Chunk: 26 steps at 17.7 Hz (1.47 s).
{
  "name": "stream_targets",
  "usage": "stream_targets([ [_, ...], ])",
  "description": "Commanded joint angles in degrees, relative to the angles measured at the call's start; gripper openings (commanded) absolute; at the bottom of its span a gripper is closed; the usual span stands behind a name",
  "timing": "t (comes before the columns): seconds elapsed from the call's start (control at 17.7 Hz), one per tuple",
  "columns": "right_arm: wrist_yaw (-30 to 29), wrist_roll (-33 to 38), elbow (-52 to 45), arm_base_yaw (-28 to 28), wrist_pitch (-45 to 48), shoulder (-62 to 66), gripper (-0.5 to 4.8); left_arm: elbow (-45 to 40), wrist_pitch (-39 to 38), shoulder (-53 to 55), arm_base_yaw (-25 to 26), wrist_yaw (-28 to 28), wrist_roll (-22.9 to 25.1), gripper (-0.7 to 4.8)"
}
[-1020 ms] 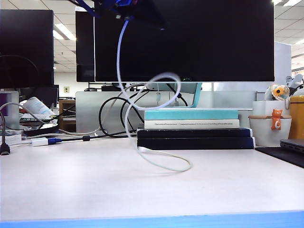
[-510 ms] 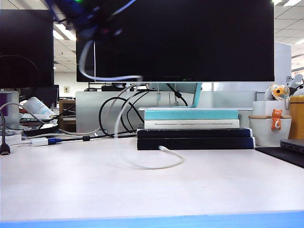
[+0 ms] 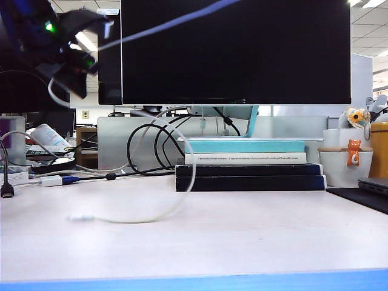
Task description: Unfold the white charging cable into a straight cable.
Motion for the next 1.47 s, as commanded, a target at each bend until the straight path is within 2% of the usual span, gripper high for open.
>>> stream_targets([
  [0.06,1.57,-2.36,0.22,-4.24,-3.02,-0.28,-0.01,-1.62,2.08,-0.20,-0.04,-1.46,-2.75,1.83],
  [0.17,3.43,-4.52,0.22,-7.54,-5.05,-0.28,-0.01,-3.72,4.63,-0.22,-0.04,-5.14,-2.84,1.83],
  [0.34,9.22,-6.25,-0.44,-11.72,-6.29,-0.17,-0.01,-7.26,5.73,-0.20,-0.04,-7.15,-2.91,1.83],
  [0.51,14.03,-8.20,-2.12,-12.33,-6.36,0.22,-0.01,-9.49,6.73,-0.22,0.02,-10.08,-2.58,1.83],
  [0.62,18.21,-9.94,-4.15,-12.31,-5.86,0.79,-0.01,-10.71,7.06,-0.22,1.88,-10.86,-2.69,1.83],
  [1.02,28.39,-11.50,-6.51,-12.37,-5.66,4.85,-0.01,-11.04,4.13,-0.39,11.82,-9.92,-5.75,1.83],
  [1.13,31.30,-11.47,-6.51,-12.94,-6.27,6.60,-0.01,-11.06,3.23,-0.39,12.66,-8.63,-6.32,1.83],
  [1.36,31.39,-11.47,-6.51,-13.11,-6.19,9.81,-0.01,-11.06,2.34,-0.39,12.70,-6.88,-6.95,1.83],
  [1.47,31.39,-11.47,-6.51,-13.09,-6.32,11.58,0.02,-11.06,1.20,-0.55,12.70,-4.50,-9.16,1.83],
])
